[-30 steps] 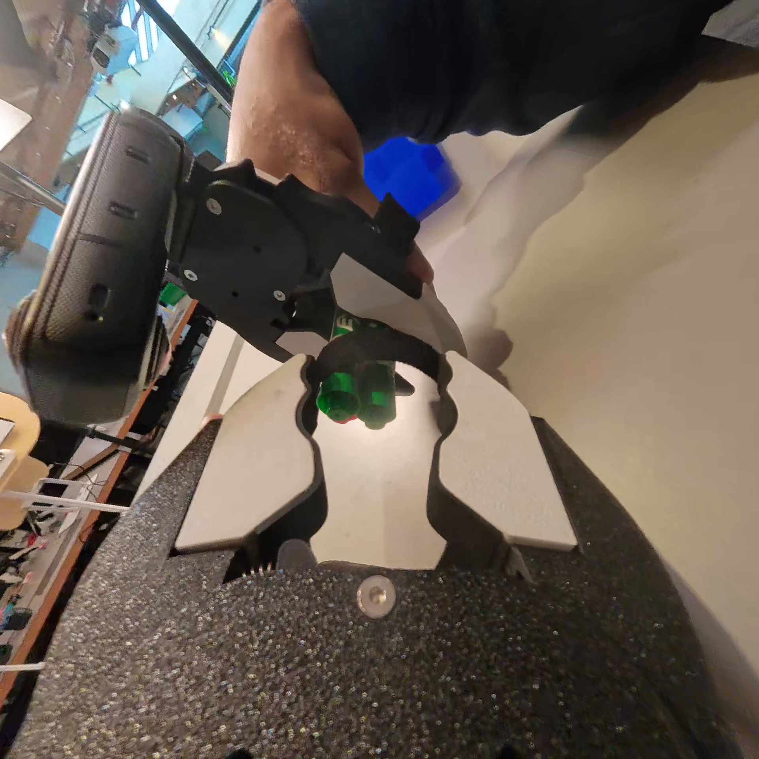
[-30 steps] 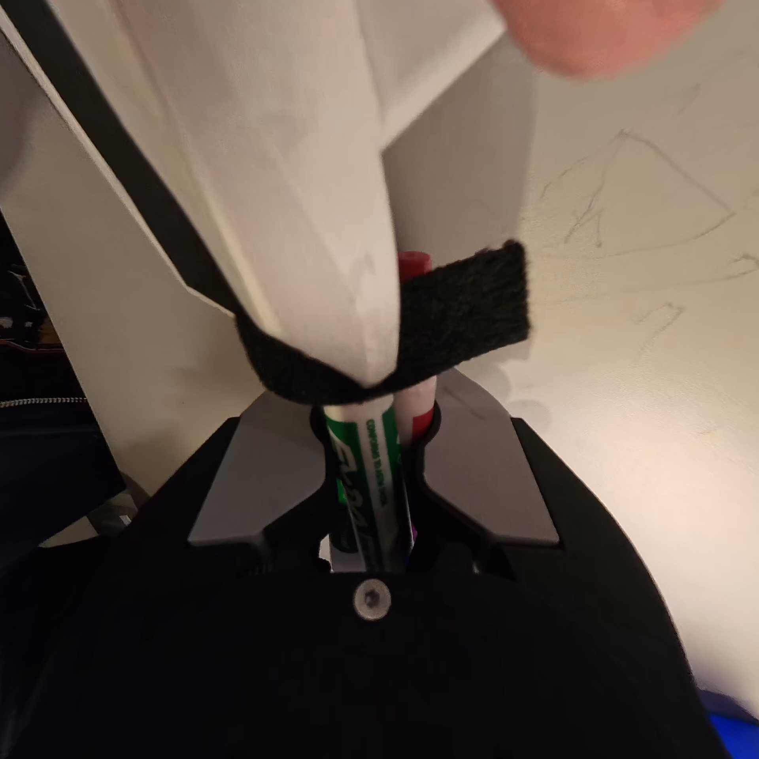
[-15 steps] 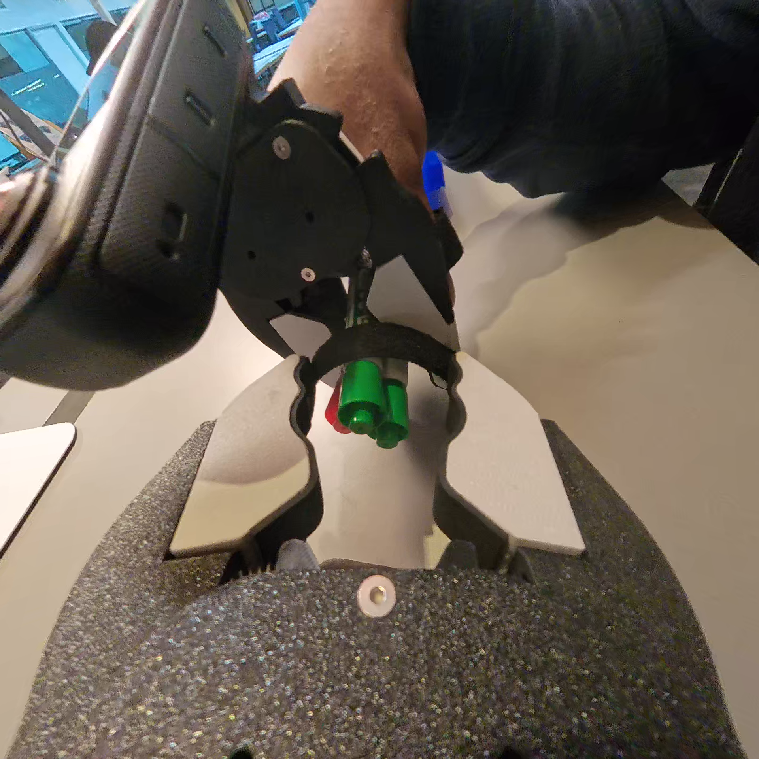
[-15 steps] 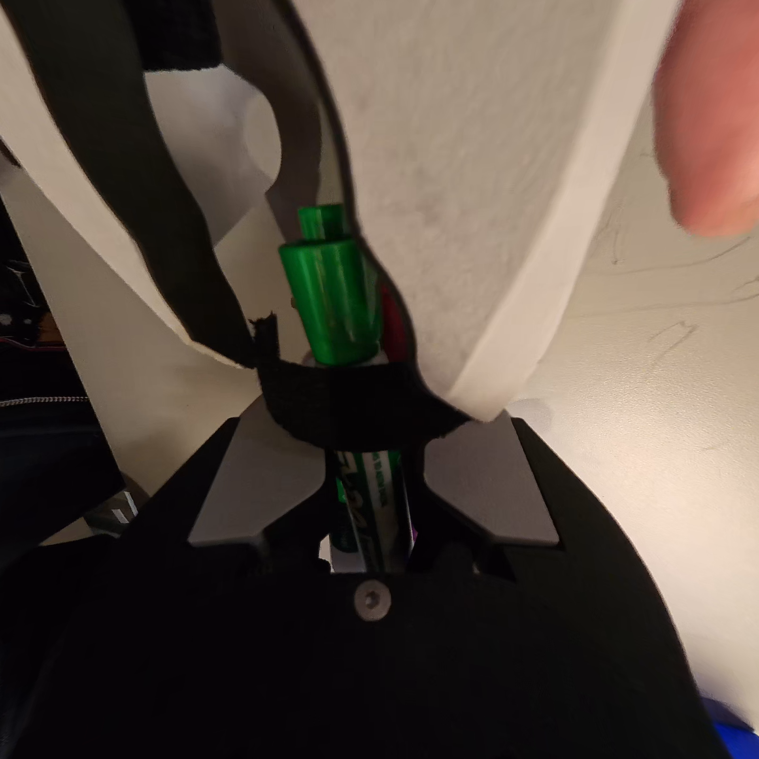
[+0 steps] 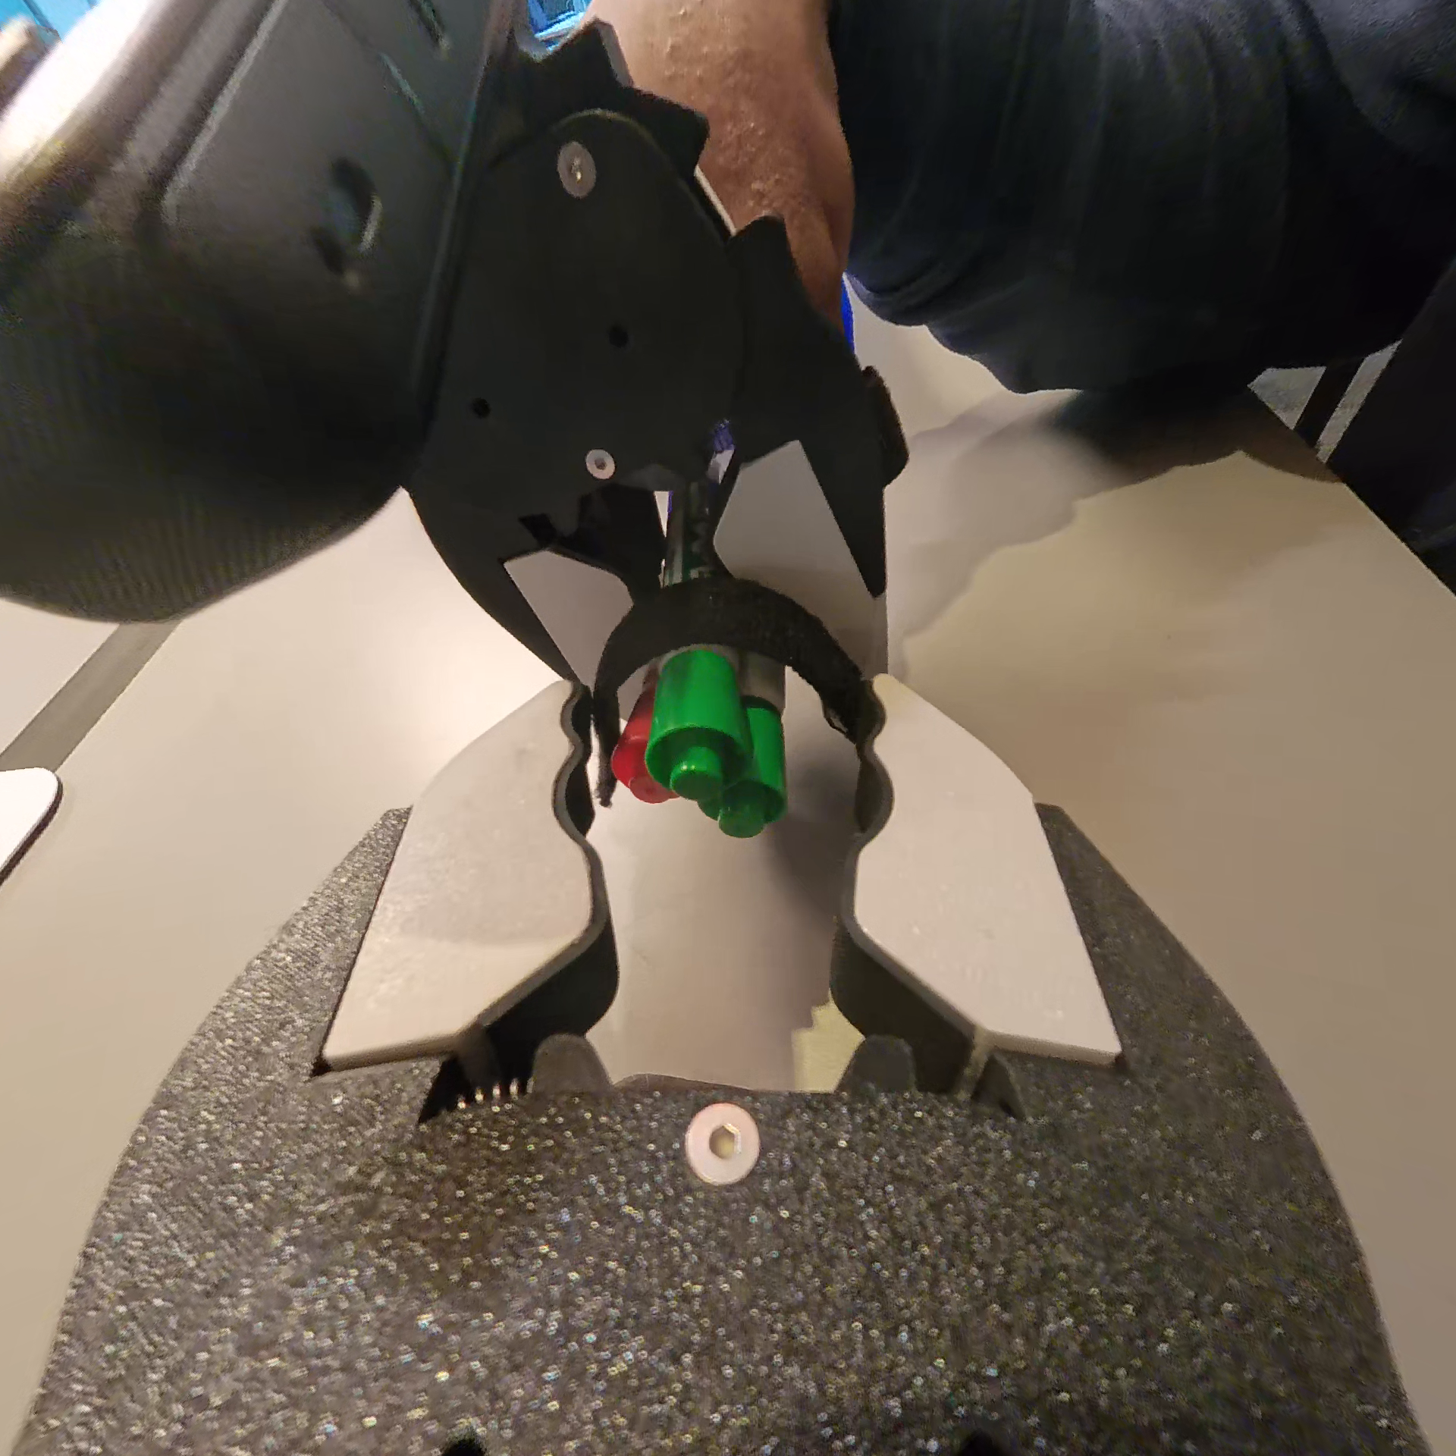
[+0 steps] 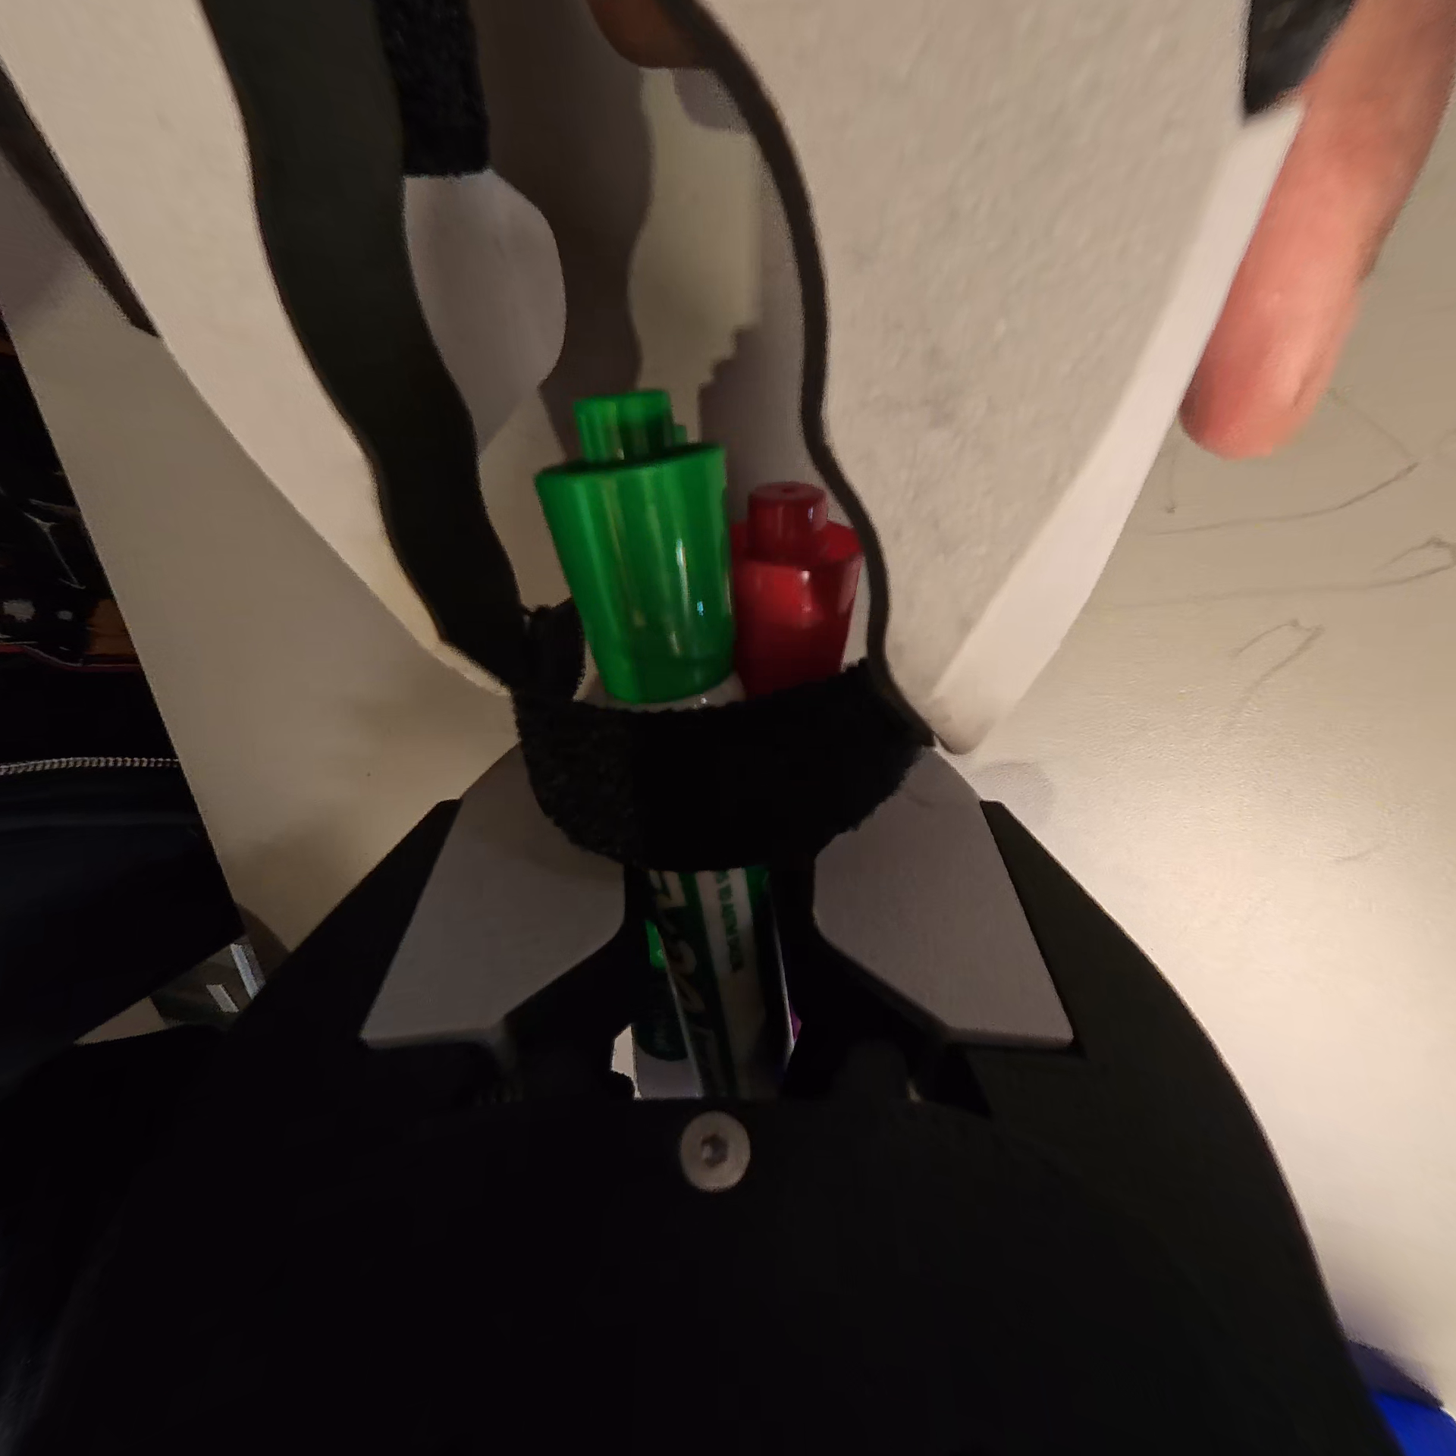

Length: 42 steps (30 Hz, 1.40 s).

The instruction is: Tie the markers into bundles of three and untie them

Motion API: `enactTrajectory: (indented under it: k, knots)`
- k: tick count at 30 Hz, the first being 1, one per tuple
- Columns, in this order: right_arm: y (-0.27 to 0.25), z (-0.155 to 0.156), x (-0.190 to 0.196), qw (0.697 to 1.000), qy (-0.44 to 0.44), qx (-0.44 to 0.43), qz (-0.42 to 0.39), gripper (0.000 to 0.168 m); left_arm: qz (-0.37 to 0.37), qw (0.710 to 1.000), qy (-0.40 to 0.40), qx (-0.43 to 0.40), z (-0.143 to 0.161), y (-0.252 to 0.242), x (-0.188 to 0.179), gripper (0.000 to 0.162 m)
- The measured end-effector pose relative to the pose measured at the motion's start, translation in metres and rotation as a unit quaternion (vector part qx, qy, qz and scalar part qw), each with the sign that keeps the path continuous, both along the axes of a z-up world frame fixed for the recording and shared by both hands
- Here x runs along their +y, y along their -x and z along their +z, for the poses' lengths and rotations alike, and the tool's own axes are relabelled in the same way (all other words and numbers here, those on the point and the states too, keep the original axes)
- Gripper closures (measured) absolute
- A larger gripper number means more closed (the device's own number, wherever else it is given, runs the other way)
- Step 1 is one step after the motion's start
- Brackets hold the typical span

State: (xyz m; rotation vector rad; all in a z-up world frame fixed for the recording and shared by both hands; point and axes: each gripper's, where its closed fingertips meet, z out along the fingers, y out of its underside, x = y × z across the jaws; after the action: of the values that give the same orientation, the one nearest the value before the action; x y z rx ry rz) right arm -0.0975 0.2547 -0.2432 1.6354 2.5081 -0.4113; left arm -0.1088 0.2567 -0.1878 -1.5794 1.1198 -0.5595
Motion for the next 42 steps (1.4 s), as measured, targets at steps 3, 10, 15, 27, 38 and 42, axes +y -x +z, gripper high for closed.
enactTrajectory:
  k: [3, 10, 15, 27, 38, 42]
  knots:
    - [0.000, 0.003, -0.001, 1.000, 0.003, 0.005, 0.001, 0.128, 0.002, 1.000, -0.002, 0.001, 0.000, 0.000, 0.000, 0.097]
    - [0.000, 0.010, -0.003, 1.000, 0.011, 0.016, 0.004, 0.128, -0.001, 1.000, -0.011, 0.011, -0.002, -0.002, -0.001, 0.101]
    - [0.000, 0.012, -0.005, 1.000, 0.016, 0.019, 0.008, 0.128, -0.003, 1.000, -0.014, 0.011, -0.002, -0.003, -0.001, 0.106]
    - [0.002, 0.024, -0.011, 0.999, 0.025, 0.040, 0.014, 0.127, -0.010, 1.000, -0.010, -0.003, 0.001, 0.000, -0.002, 0.129]
    - [0.006, 0.032, -0.016, 0.997, 0.043, 0.058, 0.016, 0.127, -0.020, 0.999, -0.026, -0.032, 0.010, 0.000, -0.005, 0.157]
    - [0.006, 0.031, -0.017, 0.997, 0.047, 0.055, 0.017, 0.127, -0.020, 0.999, -0.029, -0.027, 0.010, 0.000, -0.006, 0.159]
